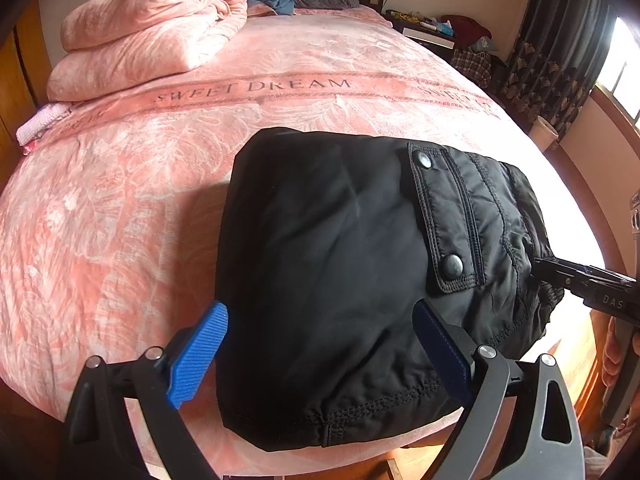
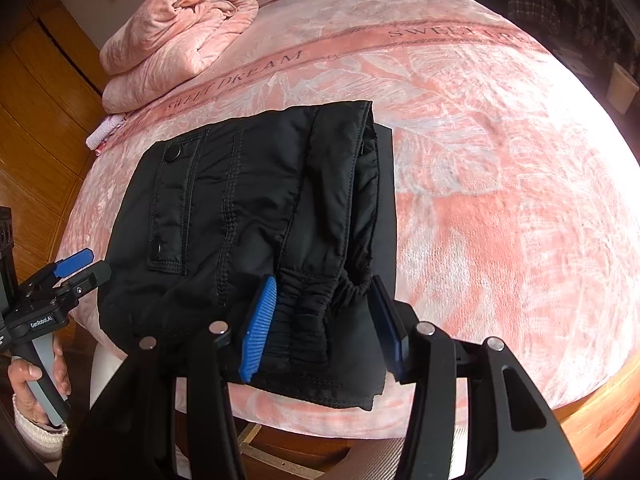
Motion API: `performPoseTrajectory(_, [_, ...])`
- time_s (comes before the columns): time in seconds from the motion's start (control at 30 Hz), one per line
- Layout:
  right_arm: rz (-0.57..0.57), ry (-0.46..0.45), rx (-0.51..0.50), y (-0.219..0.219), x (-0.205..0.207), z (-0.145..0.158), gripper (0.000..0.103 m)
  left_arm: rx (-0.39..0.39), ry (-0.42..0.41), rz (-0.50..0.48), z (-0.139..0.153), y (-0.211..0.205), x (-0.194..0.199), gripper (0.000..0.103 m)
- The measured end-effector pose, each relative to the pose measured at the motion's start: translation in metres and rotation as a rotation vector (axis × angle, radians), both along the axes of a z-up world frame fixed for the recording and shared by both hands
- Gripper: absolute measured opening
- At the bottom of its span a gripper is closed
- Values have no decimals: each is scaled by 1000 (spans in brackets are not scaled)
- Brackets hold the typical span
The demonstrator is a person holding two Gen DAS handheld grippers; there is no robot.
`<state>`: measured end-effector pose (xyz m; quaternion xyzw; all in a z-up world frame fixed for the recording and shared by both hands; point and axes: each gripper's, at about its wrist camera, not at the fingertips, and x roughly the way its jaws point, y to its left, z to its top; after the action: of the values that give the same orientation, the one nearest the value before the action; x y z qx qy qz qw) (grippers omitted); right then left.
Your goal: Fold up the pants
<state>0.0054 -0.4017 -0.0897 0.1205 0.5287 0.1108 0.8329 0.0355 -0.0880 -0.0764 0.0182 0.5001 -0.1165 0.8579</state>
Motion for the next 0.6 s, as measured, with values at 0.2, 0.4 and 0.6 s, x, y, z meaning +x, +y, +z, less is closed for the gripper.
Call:
performPoseTrajectory(0.2, [-9, 32, 28, -7, -13, 0, 54, 14, 10, 9, -4, 8, -1, 96])
performPoseTrajectory(0.4, [-27, 55, 70, -12, -21, -3, 54, 5, 47, 35, -15, 17, -3, 96])
performPoseTrajectory(0.6, [-14, 66, 101, -6, -19, -6, 49, 6, 59, 42, -20, 21, -6, 96])
